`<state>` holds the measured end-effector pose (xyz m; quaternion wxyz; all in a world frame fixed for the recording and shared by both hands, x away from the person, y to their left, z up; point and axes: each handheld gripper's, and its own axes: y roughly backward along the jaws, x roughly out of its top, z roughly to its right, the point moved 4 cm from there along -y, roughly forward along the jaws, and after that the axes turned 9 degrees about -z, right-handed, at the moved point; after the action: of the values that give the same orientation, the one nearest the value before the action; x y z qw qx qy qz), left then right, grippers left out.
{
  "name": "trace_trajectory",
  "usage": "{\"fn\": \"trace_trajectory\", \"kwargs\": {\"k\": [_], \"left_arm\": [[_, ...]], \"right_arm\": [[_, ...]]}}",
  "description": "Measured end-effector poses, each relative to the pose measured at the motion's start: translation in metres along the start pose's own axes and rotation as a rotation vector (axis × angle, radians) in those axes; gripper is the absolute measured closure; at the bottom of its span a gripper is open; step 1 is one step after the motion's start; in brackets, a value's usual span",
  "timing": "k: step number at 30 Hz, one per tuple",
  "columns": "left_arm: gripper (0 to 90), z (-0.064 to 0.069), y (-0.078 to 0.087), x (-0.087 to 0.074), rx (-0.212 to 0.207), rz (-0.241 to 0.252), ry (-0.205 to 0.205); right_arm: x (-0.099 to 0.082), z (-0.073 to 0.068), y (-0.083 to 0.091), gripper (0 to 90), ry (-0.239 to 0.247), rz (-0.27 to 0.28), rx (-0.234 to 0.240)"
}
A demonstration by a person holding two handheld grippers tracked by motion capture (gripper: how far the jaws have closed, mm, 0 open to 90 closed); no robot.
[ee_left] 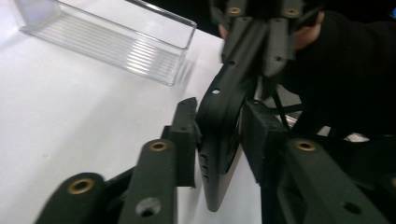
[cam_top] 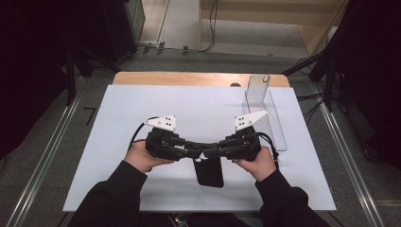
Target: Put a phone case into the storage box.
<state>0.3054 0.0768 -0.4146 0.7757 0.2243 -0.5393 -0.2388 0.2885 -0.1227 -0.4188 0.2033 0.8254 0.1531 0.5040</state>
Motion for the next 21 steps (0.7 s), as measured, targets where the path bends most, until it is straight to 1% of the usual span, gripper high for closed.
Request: {"fn": "trace_trajectory", "kwargs": {"k": [1,2,3,4,5,6,7,8,9,10,11,12,13,14,15,16,17,18,20,21], "left_arm": [[71.7,0.001,0.0,0.0,-0.01,0.002,-0.006],[73.5,0.001,0.0,0.0,-0.01,0.002,-0.01],[74.9,0.001,0.001,0.001,-0.023,0.003,-0.002],[76.3,0.002,0.001,0.002,-0.028,0.001,0.0],[76.6,0.002,0.001,0.002,-0.03,-0.005,0.01],[76.9,0.003,0.001,0.003,-0.036,-0.009,0.023],[77.0,0.002,0.001,0.004,-0.031,-0.011,0.033],[77.1,0.002,0.002,0.004,-0.039,-0.015,0.042],[77.2,0.003,0.002,0.004,-0.033,-0.019,0.048],[77.2,0.002,0.004,0.004,-0.032,-0.025,0.07],[77.1,0.002,0.005,0.005,-0.023,-0.03,0.08],[77.1,0.002,0.006,0.005,-0.01,-0.028,0.093],[77.1,0.001,0.009,0.006,0.004,-0.031,0.11],[77.1,0.001,0.01,0.007,0.022,-0.031,0.117],[77.1,0.001,0.012,0.008,0.032,-0.027,0.132],[77.1,0.002,0.013,0.009,0.045,-0.021,0.135],[77.1,0.001,0.015,0.01,0.058,-0.012,0.149],[77.1,0.001,0.017,0.011,0.074,-0.01,0.16],[77.0,0.0,0.02,0.013,0.12,0.001,0.182],[77.0,0.0,0.02,0.013,0.136,0.007,0.191]], "right_arm": [[0.0,0.001,0.001,77.0,-0.003,0.006,0.015],[-0.001,0.002,0.001,76.6,-0.005,0.009,0.019],[-0.001,0.003,0.002,76.0,-0.01,0.013,0.023],[-0.001,0.004,0.003,74.5,-0.015,0.017,0.027],[-0.001,0.005,0.003,73.8,-0.018,0.022,0.035],[-0.001,0.005,0.003,71.3,-0.016,0.025,0.027],[0.0,0.005,0.003,68.1,-0.029,0.029,0.014],[0.0,0.006,0.003,60.1,-0.032,0.036,-0.005],[0.001,0.007,0.004,50.2,-0.036,0.051,-0.03],[0.001,0.007,0.004,45.9,-0.036,0.062,-0.046],[0.001,0.008,0.005,42.0,-0.038,0.066,-0.066],[0.001,0.008,0.005,35.6,-0.041,0.071,-0.089],[0.001,0.008,0.005,32.3,-0.04,0.076,-0.107],[-0.001,0.008,0.006,30.3,-0.039,0.077,-0.134],[-0.001,0.007,0.006,28.1,-0.036,0.078,-0.148],[-0.002,0.006,0.005,26.4,-0.026,0.078,-0.174],[-0.003,0.006,0.005,24.6,-0.022,0.076,-0.192],[-0.003,0.005,0.004,21.8,-0.019,0.078,-0.208],[-0.004,0.004,0.001,15.9,-0.032,0.085,-0.218],[-0.004,0.004,-0.001,13.9,-0.036,0.085,-0.231]]}}
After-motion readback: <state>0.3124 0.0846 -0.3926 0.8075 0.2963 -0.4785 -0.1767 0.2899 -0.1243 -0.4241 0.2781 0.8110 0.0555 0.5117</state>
